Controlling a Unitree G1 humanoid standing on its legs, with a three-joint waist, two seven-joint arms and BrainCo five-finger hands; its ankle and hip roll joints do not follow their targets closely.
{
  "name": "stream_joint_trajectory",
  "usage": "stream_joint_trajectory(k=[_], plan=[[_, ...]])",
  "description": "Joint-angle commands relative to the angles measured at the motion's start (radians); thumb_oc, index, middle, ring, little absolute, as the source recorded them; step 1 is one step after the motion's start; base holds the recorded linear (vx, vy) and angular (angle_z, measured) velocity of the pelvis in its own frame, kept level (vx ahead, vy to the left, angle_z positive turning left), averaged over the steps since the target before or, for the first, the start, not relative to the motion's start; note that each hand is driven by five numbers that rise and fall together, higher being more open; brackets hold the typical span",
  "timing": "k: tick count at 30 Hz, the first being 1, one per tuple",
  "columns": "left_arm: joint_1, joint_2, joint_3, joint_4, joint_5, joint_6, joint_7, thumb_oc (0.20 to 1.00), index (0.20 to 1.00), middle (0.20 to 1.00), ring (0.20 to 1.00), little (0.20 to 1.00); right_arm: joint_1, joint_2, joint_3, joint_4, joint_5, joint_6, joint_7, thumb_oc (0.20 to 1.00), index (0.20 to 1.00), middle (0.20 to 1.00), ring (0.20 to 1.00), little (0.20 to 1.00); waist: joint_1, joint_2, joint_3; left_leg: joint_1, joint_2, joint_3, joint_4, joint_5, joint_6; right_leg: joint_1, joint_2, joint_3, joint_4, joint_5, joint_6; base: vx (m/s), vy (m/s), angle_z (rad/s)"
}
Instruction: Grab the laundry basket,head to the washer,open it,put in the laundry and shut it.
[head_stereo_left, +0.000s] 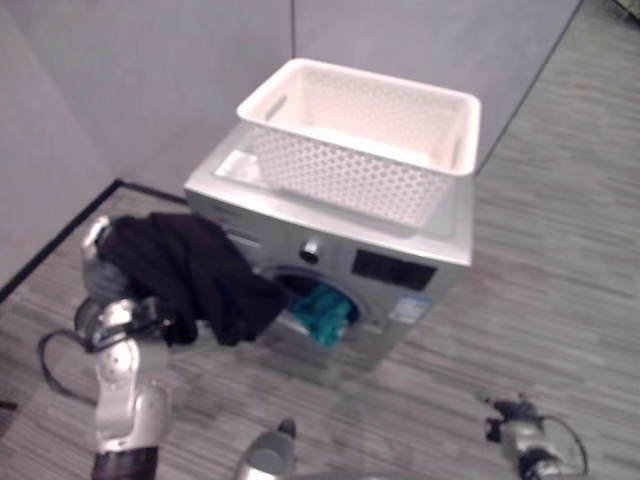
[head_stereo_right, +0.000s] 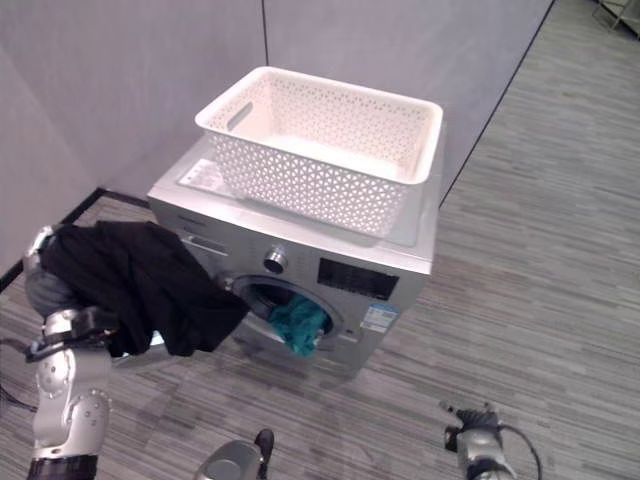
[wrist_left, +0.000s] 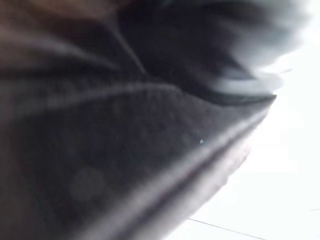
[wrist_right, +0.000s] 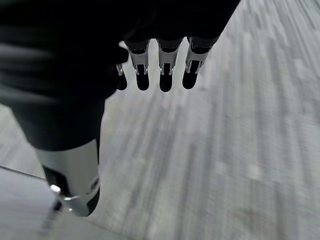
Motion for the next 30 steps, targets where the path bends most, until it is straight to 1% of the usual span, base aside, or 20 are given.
stream_joint_trajectory(k=[1, 2, 5, 7, 10, 11, 12, 13, 14, 15, 16, 17, 18, 19, 20, 24, 27, 28, 29, 30], plan=[[-0.006, 0.031, 0.053, -0.118, -0.009, -0.047, -0.002, 0.2, 0.2, 0.2, 0.2, 0.2, 0.01, -0.012, 0.022, -0.025, 0.071, -0.036, 0.025, 1.0, 1.0, 1.0, 1.0, 1.0, 0.011, -0.013, -0.034, -0.116, -0.067, -0.017, 0.012, -0.024, 0.027, 0.03, 0.007, -0.014, -0.009, 0.118, -0.078, -0.19, -0.212, -0.18], [-0.007, 0.023, 0.045, -0.118, -0.02, -0.048, -0.006, 0.2, 0.2, 0.2, 0.2, 0.2, 0.022, 0.009, 0.033, -0.017, 0.081, -0.039, 0.041, 1.0, 1.0, 1.0, 1.0, 1.0, 0.005, -0.014, -0.03, -0.133, -0.056, -0.025, 0.017, -0.01, 0.015, 0.033, 0.019, -0.023, -0.021, 0.118, -0.084, -0.23, -0.239, -0.17], [0.007, 0.018, 0.036, -0.121, -0.023, -0.044, -0.014, 0.2, 0.2, 0.2, 0.2, 0.2, 0.035, 0.022, 0.04, -0.005, 0.088, -0.041, 0.053, 1.0, 1.0, 1.0, 1.0, 1.0, -0.003, -0.011, -0.031, -0.141, -0.05, -0.029, 0.014, 0.002, 0.007, 0.035, 0.029, -0.036, -0.027, 0.131, -0.088, -0.09, -0.084, 0.28], [0.025, 0.009, 0.015, -0.117, -0.041, -0.032, -0.026, 0.2, 0.2, 0.2, 0.2, 0.2, 0.044, 0.04, 0.045, 0.012, 0.108, -0.045, 0.067, 1.0, 1.0, 1.0, 1.0, 1.0, -0.006, -0.008, -0.03, -0.154, -0.042, -0.035, 0.017, 0.015, -0.002, 0.034, 0.04, -0.047, -0.029, 0.122, -0.097, -0.09, -0.096, 0.39], [0.069, -0.005, -0.05, -0.086, -0.073, -0.001, -0.058, 0.2, 0.2, 0.2, 0.2, 0.2, 0.048, 0.073, 0.078, 0.022, 0.123, -0.053, 0.089, 1.0, 1.0, 1.0, 1.0, 1.0, -0.002, 0.003, -0.008, -0.186, -0.02, -0.049, 0.031, 0.038, -0.014, 0.018, 0.061, -0.068, -0.015, 0.066, -0.118, -0.1, -0.102, 0.18], [0.098, -0.015, -0.103, -0.048, -0.11, 0.02, -0.081, 0.2, 0.2, 0.2, 0.2, 0.2, 0.039, 0.089, 0.103, 0.027, 0.125, -0.059, 0.099, 1.0, 1.0, 1.0, 1.0, 1.0, 0.001, 0.009, 0.009, -0.2, -0.009, -0.054, 0.036, 0.049, -0.02, 0.006, 0.073, -0.078, -0.007, 0.035, -0.128, -0.09, -0.072, 0.01], [0.098, -0.015, -0.104, -0.047, -0.11, 0.019, -0.082, 0.2, 0.2, 0.2, 0.2, 0.2, 0.039, 0.089, 0.103, 0.028, 0.125, -0.059, 0.099, 1.0, 1.0, 1.0, 1.0, 1.0, 0.001, 0.009, 0.009, -0.201, -0.009, -0.055, 0.036, 0.05, -0.021, 0.004, 0.073, -0.079, -0.005, 0.034, -0.129, -0.08, -0.069, 0.05], [0.114, -0.02, -0.128, -0.021, -0.134, 0.027, -0.09, 0.2, 0.2, 0.2, 0.2, 0.2, 0.034, 0.103, 0.124, 0.021, 0.121, -0.061, 0.102, 1.0, 1.0, 1.0, 1.0, 1.0, 0.0, 0.012, 0.024, -0.207, -0.004, -0.057, 0.038, 0.055, -0.024, -0.002, 0.078, -0.082, 0.003, 0.014, -0.135, -0.11, -0.071, 0.04], [0.138, -0.022, -0.166, 0.019, -0.166, 0.043, -0.104, 0.2, 0.2, 0.2, 0.2, 0.2, 0.025, 0.12, 0.161, 0.003, 0.119, -0.065, 0.11, 1.0, 1.0, 1.0, 1.0, 1.0, -0.003, 0.02, 0.056, -0.216, 0.007, -0.062, 0.036, 0.066, -0.028, -0.025, 0.091, -0.087, 0.02, -0.012, -0.145, -0.11, -0.067, 0.06], [0.137, -0.022, -0.166, 0.02, -0.167, 0.043, -0.104, 0.2, 0.2, 0.2, 0.2, 0.2, 0.025, 0.12, 0.16, 0.003, 0.119, -0.065, 0.11, 1.0, 1.0, 1.0, 1.0, 1.0, -0.003, 0.022, 0.055, -0.218, 0.008, -0.064, 0.034, 0.07, -0.028, -0.028, 0.093, -0.087, 0.019, -0.009, -0.145, -0.14, -0.064, 0.03], [0.145, -0.023, -0.19, 0.05, -0.179, 0.05, -0.109, 0.2, 0.2, 0.2, 0.2, 0.2, 0.017, 0.13, 0.182, -0.007, 0.12, -0.067, 0.112, 1.0, 1.0, 1.0, 1.0, 1.0, -0.005, 0.027, 0.076, -0.225, 0.014, -0.069, 0.034, 0.078, -0.032, -0.042, 0.099, -0.091, 0.03, -0.023, -0.152, -0.15, -0.07, 0.0], [0.157, -0.01, -0.229, 0.089, -0.187, 0.067, -0.12, 0.2, 0.2, 0.2, 0.2, 0.2, 0.002, 0.152, 0.225, -0.029, 0.128, -0.074, 0.113, 1.0, 1.0, 1.0, 1.0, 1.0, -0.009, 0.033, 0.121, -0.24, 0.023, -0.075, 0.034, 0.089, -0.037, -0.073, 0.107, -0.092, 0.054, -0.041, -0.161, -0.14, -0.072, 0.03], [0.156, -0.01, -0.229, 0.09, -0.187, 0.067, -0.12, 0.2, 0.2, 0.2, 0.2, 0.2, 0.001, 0.152, 0.225, -0.029, 0.128, -0.074, 0.113, 1.0, 1.0, 1.0, 1.0, 1.0, -0.009, 0.033, 0.121, -0.24, 0.023, -0.075, 0.034, 0.089, -0.037, -0.073, 0.107, -0.092, 0.055, -0.042, -0.161, -0.18, -0.078, 0.03], [0.159, 0.001, -0.269, 0.122, -0.204, 0.075, -0.124, 0.2, 0.2, 0.2, 0.2, 0.2, -0.018, 0.172, 0.274, -0.045, 0.131, -0.075, 0.115, 1.0, 1.0, 1.0, 1.0, 1.0, -0.013, 0.045, 0.168, -0.252, 0.033, -0.081, 0.027, 0.103, -0.041, -0.108, 0.117, -0.101, 0.081, -0.056, -0.171, -0.09, -0.029, 0.0], [0.159, 0.001, -0.269, 0.122, -0.204, 0.074, -0.125, 0.2, 0.2, 0.2, 0.2, 0.2, -0.018, 0.172, 0.274, -0.045, 0.131, -0.075, 0.115, 1.0, 1.0, 1.0, 1.0, 1.0, -0.013, 0.045, 0.168, -0.253, 0.033, -0.081, 0.027, 0.103, -0.041, -0.109, 0.117, -0.101, 0.082, -0.057, -0.171, -0.13, -0.033, -0.01], [0.14, 0.029, -0.366, 0.15, -0.211, 0.09, -0.111, 0.2, 0.2, 0.2, 0.2, 0.2, -0.093, 0.206, 0.356, -0.058, 0.172, -0.073, 0.097, 1.0, 1.0, 1.0, 1.0, 1.0, -0.02, 0.073, 0.245, -0.282, 0.047, -0.087, 0.013, 0.118, -0.044, -0.181, 0.127, -0.106, 0.115, -0.065, -0.181, -0.08, 0.013, 0.03], [0.109, 0.033, -0.404, 0.174, -0.205, 0.091, -0.095, 0.2, 0.2, 0.2, 0.2, 0.2, -0.129, 0.218, 0.385, -0.065, 0.194, -0.076, 0.087, 1.0, 1.0, 1.0, 1.0, 1.0, -0.022, 0.077, 0.267, -0.299, 0.051, -0.084, 0.01, 0.121, -0.044, -0.204, 0.127, -0.104, 0.113, -0.063, -0.182, -0.03, 0.018, 0.03], [0.099, 0.033, -0.417, 0.188, -0.203, 0.092, -0.087, 0.2, 0.2, 0.2, 0.2, 0.2, -0.143, 0.221, 0.394, -0.072, 0.205, -0.077, 0.078, 1.0, 1.0, 1.0, 1.0, 1.0, -0.026, 0.068, 0.278, -0.297, 0.045, -0.084, 0.013, 0.1, -0.052, -0.209, 0.119, -0.095, 0.119, -0.077, -0.18, 0.0, 0.009, -0.07], [0.05, 0.022, -0.445, 0.22, -0.192, 0.089, -0.069, 0.2, 0.2, 0.2, 0.2, 0.2, -0.184, 0.233, 0.406, -0.081, 0.234, -0.083, 0.064, 1.0, 1.0, 1.0, 1.0, 1.0, -0.028, 0.07, 0.299, -0.316, 0.047, -0.078, 0.011, 0.102, -0.052, -0.238, 0.116, -0.091, 0.121, -0.073, -0.181, 0.0, 0.009, -0.1], [0.049, 0.021, -0.445, 0.221, -0.191, 0.088, -0.069, 0.2, 0.2, 0.2, 0.2, 0.2, -0.185, 0.232, 0.405, -0.08, 0.234, -0.083, 0.064, 1.0, 1.0, 1.0, 1.0, 1.0, -0.027, 0.07, 0.3, -0.316, 0.047, -0.078, 0.011, 0.102, -0.052, -0.238, 0.116, -0.09, 0.121, -0.073, -0.181, -0.06, 0.055, -0.14]])
